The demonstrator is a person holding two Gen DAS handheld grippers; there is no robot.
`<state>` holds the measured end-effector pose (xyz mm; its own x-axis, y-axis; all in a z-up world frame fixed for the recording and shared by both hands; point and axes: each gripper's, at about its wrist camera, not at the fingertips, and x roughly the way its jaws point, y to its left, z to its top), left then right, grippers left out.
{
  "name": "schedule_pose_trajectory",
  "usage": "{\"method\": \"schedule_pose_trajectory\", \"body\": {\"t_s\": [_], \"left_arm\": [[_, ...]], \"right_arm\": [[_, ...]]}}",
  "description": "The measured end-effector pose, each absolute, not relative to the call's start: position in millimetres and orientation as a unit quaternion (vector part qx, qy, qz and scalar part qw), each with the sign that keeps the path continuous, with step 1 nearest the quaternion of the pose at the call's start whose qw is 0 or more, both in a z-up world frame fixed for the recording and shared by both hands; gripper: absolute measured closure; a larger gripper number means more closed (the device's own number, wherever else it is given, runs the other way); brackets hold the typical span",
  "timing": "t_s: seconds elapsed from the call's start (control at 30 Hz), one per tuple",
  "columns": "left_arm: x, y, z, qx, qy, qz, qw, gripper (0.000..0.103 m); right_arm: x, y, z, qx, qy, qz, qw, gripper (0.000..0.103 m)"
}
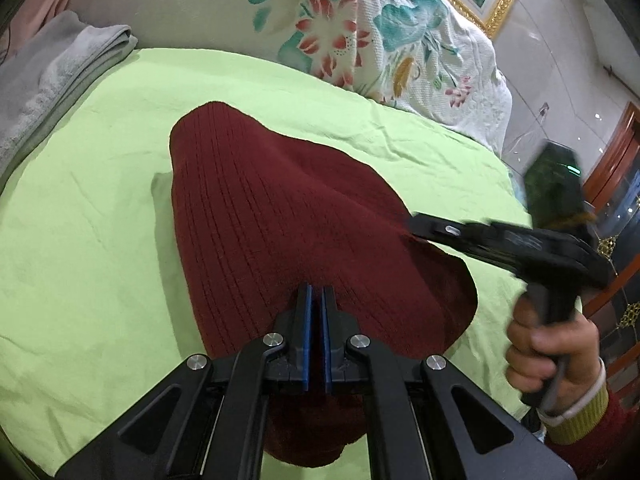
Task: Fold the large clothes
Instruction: 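Press and square the folded bundle edges with both closed tools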
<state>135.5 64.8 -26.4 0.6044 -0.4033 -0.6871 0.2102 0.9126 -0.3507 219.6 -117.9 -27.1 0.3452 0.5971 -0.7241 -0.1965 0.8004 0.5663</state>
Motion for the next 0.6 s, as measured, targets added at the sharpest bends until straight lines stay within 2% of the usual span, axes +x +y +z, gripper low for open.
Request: {"method": "schedule_pose_trajectory", "body": {"t_s": [0.13, 0.23, 0.47, 0.6], "left_arm": [[137, 62, -27, -0.114, 0.411, -0.169, 0.889, 0.1], [135, 57, -24, -0.106, 0.411, -0.164, 0.89, 0.1], [107, 72, -5, -0.127, 0.401, -0.136, 0.897, 0.095], [89, 83, 0, -0.135, 0.397, -0.099, 0.902, 0.081]], "right_arm": [[195, -122, -43, 0.147, 0.542, 0.213, 0.8, 0.099], [195, -129, -56, 0.174, 0.544, 0.214, 0.792, 0.103], [187, -130, -35, 0.174, 0.536, 0.219, 0.797, 0.099], [178, -133, -26, 0.174, 0.532, 0.217, 0.8, 0.099]]}}
